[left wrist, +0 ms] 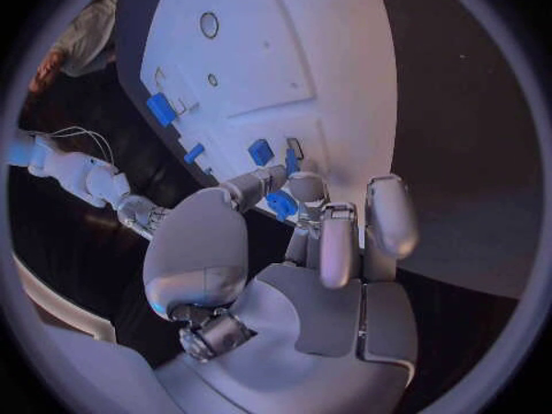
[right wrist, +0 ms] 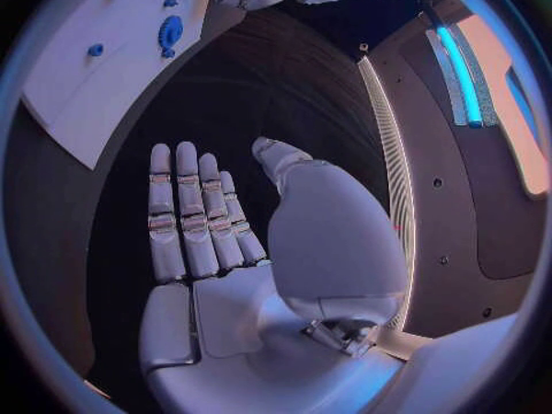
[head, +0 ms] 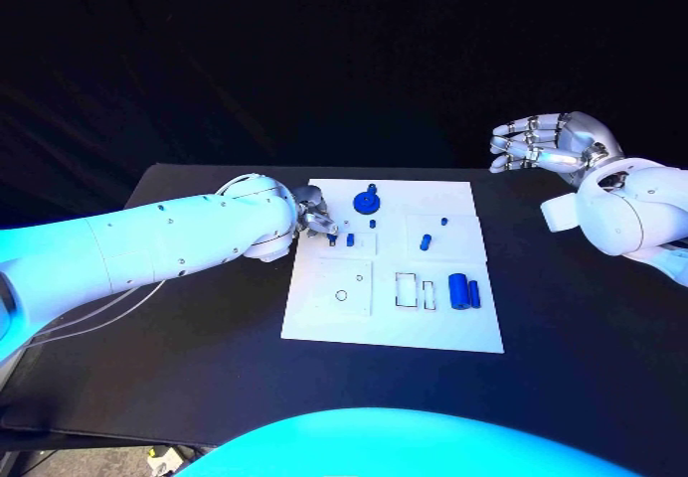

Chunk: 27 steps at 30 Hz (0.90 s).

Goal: Assemble the parts on the task board

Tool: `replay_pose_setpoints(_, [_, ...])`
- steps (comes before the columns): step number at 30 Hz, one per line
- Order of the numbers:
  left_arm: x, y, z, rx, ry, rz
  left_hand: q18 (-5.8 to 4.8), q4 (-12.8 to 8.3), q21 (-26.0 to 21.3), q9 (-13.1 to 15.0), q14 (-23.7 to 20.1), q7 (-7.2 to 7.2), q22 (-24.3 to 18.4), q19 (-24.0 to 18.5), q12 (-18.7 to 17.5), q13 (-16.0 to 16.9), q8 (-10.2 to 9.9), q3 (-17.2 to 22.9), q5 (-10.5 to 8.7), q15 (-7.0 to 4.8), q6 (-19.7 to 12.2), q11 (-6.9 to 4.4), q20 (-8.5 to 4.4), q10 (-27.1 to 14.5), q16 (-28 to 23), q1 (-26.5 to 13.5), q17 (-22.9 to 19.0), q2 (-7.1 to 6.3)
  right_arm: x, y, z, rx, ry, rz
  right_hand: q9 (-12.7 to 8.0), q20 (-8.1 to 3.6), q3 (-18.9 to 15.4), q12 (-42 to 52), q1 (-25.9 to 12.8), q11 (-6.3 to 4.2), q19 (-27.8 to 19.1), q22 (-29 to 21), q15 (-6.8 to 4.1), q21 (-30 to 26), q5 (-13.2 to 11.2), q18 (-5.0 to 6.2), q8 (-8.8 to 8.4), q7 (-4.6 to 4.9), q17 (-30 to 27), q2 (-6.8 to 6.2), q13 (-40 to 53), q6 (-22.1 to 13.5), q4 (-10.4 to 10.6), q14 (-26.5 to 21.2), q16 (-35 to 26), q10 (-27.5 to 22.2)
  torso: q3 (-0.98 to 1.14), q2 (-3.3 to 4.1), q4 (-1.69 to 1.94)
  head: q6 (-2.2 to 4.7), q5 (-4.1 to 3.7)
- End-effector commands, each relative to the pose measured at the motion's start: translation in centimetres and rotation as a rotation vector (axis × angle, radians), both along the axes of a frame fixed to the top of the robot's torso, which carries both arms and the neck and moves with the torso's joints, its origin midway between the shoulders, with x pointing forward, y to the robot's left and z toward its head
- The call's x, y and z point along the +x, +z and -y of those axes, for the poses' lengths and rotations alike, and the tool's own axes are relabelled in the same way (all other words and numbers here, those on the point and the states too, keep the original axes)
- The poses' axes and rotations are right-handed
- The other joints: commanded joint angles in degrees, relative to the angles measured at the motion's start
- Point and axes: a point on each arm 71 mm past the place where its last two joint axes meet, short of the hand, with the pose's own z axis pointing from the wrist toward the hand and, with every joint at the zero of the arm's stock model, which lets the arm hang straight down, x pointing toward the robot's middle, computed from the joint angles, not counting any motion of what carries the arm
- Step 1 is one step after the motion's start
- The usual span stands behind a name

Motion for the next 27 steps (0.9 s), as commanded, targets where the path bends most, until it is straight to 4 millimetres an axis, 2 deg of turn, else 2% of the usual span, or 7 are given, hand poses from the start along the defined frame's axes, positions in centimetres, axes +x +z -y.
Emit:
replay_pose_setpoints(1, [-0.24, -0.29, 0.22, 0.007, -0.013, -0.015, -2.17, 0.07, 1.23, 4.40, 6.21, -2.09, 1.34, 1.19, 0.93, 1.19, 7.17, 0.69, 0.07, -0.72, 7.53, -0.90, -0.11, 2.68, 1.16, 1.90, 15.80, 3.86, -0.02, -0.03, -0.06, 0.002, 0.005, 0.000, -0.42, 0.03, 1.26, -0.62, -0.05, -0.22, 0.96, -0.37, -0.24, -0.21, 1.09, 1.56, -0.97, 1.80, -0.34, 0.79, -0.49, 0.59, 0.18, 0.77, -0.99, 0.76, 0.00, 0.01, 0.01, 0.00, 0.06])
replay_pose_setpoints(11, [-0.47, -0.48, 0.16, 0.018, -0.025, -0.032, -2.19, -0.45, 1.28, 4.29, 6.25, -2.24, 1.41, 1.25, 1.02, 1.37, 7.28, 0.22, 0.30, -0.77, 7.59, -1.02, -0.14, 2.86, 1.20, 2.50, 15.95, 3.06, -0.05, -0.13, -0.03, 0.003, 0.004, -0.002, -0.43, 0.04, 1.28, -0.63, -0.13, -0.21, 0.98, -0.45, -0.24, -0.21, 1.13, 1.56, -0.99, 1.80, -0.35, 0.86, -0.56, 0.61, 0.24, 0.78, -1.03, 0.78, 0.01, -0.01, 0.04, 0.00, 0.15])
replay_pose_setpoints(20, [-0.57, -0.56, 0.16, 0.031, -0.034, -0.034, -2.23, -1.67, 1.36, 4.06, 6.27, -2.32, 1.54, 1.33, 1.03, 1.57, 7.41, 0.02, 0.79, -0.82, 7.56, -1.10, -0.21, 3.07, 1.23, 4.02, 16.04, 1.62, -0.07, -0.23, 0.01, 0.004, 0.004, -0.004, -0.45, 0.04, 1.29, -0.64, -0.23, -0.20, 0.98, -0.52, -0.24, -0.20, 1.16, 1.55, -1.01, 1.81, -0.36, 0.93, -0.61, 0.62, 0.32, 0.79, -1.05, 0.79, -0.01, -0.02, -0.01, 0.00, 0.22])
replay_pose_setpoints(27, [-0.48, -0.57, -0.11, 0.037, -0.024, -0.028, -2.28, -1.50, 1.52, 3.91, 6.27, -2.35, 1.73, 1.46, 1.27, 2.03, 7.55, 0.54, 1.29, -0.83, 7.88, -1.13, -0.23, 3.42, 1.23, 4.72, 16.04, 2.19, -0.07, -0.29, 0.00, 0.004, 0.004, -0.006, -0.45, 0.04, 1.29, -0.64, -0.24, -0.20, 0.99, -0.53, -0.24, -0.20, 1.17, 1.55, -1.01, 1.81, -0.36, 0.95, -0.62, 0.62, 0.33, 0.79, -1.06, 0.80, -0.02, 0.01, 0.02, 0.00, 0.27])
